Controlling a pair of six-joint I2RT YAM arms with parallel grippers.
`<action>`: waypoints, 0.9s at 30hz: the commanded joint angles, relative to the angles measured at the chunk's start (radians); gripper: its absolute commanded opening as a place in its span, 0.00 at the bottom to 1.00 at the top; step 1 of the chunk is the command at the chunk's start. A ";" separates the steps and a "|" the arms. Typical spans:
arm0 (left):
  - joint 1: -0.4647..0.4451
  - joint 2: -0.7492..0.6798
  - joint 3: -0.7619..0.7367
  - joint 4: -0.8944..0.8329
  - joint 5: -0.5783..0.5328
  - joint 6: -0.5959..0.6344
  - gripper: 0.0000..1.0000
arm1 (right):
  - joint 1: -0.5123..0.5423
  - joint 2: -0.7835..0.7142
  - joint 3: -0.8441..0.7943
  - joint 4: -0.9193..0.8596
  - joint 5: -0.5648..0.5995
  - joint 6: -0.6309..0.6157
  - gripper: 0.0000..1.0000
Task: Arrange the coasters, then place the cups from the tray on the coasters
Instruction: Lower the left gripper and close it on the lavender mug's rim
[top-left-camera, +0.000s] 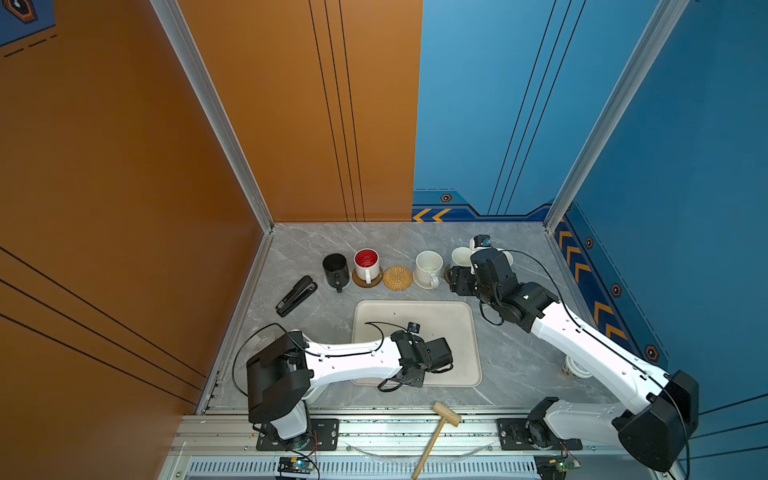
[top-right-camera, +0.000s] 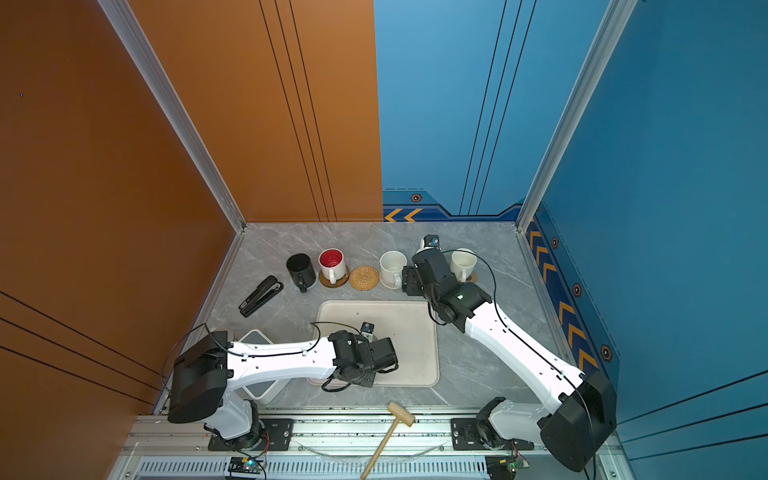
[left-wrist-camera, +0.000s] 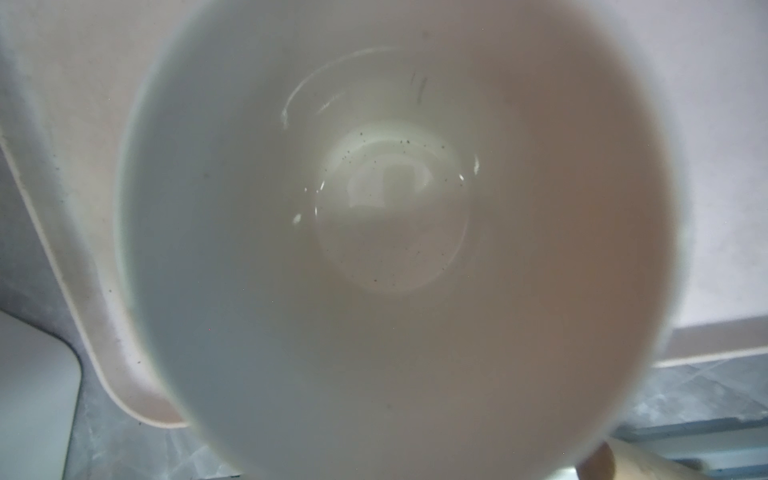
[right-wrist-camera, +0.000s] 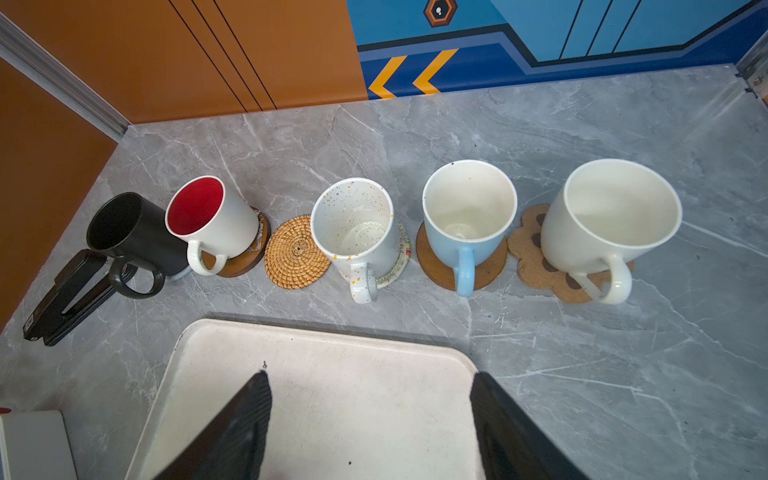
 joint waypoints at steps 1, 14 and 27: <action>0.013 0.008 0.015 0.000 0.003 0.005 0.23 | -0.007 0.010 -0.003 0.008 -0.005 0.011 0.74; 0.039 -0.026 0.016 0.004 -0.030 0.002 0.00 | -0.013 0.015 -0.004 0.007 -0.010 0.011 0.74; 0.092 -0.094 0.057 0.004 -0.138 0.045 0.00 | -0.023 0.013 -0.001 0.001 -0.020 0.010 0.75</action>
